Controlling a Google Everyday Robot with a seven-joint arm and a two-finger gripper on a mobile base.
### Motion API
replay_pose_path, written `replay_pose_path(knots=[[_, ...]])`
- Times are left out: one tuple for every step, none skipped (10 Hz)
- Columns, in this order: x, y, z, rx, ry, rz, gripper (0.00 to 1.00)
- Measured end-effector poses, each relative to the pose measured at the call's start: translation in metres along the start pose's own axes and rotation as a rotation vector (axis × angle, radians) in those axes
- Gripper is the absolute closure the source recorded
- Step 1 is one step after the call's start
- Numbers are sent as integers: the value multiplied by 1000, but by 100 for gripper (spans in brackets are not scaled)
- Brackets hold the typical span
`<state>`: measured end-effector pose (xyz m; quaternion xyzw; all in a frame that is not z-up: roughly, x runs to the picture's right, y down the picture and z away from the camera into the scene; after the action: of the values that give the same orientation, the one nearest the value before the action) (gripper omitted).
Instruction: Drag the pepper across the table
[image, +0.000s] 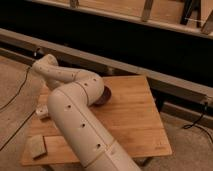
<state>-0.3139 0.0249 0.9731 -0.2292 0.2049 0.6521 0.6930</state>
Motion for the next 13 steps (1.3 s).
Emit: replay_pose_path(knots=[[0,0,0,0,3,-1,77],[0,1,0,0,7,-2,77],[0,1,0,0,10,-4,77],[0,2,1,1,15,-10,77],[1,3,1,2,19,-16,77],[2,4,2,3,26,-25,77],[3,4,3,3,30,-32,77],[3,5,3,3,34,-45,77],[5,7,3,6,38,-64,77],[7,11,3,6,42,-82,77],[9,15,3,8,43,-105,77],[11,21,4,10,46,-129,77],[14,25,4,13,48,-151,77]])
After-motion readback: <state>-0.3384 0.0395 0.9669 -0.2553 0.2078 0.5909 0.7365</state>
